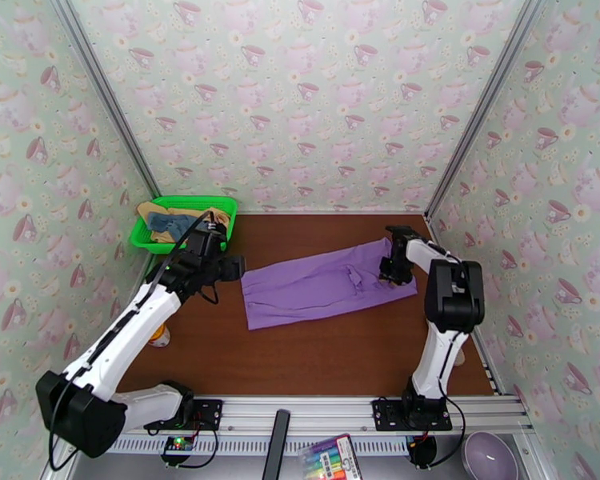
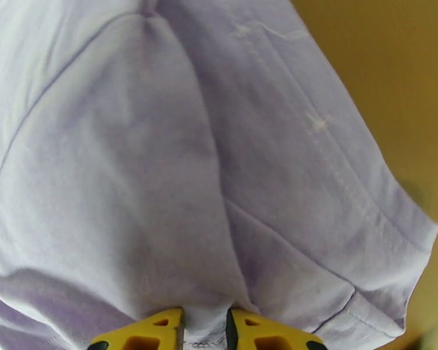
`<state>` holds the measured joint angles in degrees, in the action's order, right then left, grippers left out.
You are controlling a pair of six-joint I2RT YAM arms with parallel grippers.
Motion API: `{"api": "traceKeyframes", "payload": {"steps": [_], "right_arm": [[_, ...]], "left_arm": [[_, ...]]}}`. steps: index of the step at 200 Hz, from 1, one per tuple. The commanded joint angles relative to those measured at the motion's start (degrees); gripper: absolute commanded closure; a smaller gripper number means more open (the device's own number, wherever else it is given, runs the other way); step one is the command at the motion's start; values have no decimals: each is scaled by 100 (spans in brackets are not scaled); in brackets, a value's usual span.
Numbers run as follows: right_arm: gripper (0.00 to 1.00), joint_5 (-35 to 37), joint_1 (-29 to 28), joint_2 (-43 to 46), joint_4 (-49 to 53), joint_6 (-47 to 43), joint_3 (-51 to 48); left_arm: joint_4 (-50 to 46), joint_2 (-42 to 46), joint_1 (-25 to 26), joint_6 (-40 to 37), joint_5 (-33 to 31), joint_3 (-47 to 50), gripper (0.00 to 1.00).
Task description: Fold and stack the mixed laundry pile
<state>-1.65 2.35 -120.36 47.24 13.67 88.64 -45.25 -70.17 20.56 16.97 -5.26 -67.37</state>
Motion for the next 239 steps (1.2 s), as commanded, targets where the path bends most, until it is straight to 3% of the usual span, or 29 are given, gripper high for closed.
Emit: {"api": "traceKeyframes", "payload": {"steps": [1,47,69,86,117,146,166,191,215,239], "right_arm": [[71,-143,10,-686,413,-383,864],[69,-283,-6,-1112,887,-690,2222],[65,-290,-129,-206,589,-885,1482],[59,-98,-423,1004,47,-1068,298],[48,7,-1671,3192,-534,-1168,-1478],[45,277,-3576,4018,-640,-808,-2215],[44,663,-4818,3875,-835,-433,-2277],[44,841,-5885,3130,-1171,-92,-1944],[44,919,-6514,2005,-1135,105,-1263],[44,798,-6695,1207,-1082,577,-762]], "left_arm": [[-668,265,-43,200,-87,197,33],[-907,230,-41,539,27,607,27],[-782,-375,-59,578,-8,588,25],[-412,-999,-142,603,97,474,23],[432,-2129,-399,697,686,177,19],[713,-3093,-500,746,816,-204,20],[906,-3461,-525,755,824,-319,23],[1202,-3683,-523,737,868,-334,25],[1433,-3778,-535,672,902,-300,28],[1600,-3924,-527,610,1002,-293,33]]}}
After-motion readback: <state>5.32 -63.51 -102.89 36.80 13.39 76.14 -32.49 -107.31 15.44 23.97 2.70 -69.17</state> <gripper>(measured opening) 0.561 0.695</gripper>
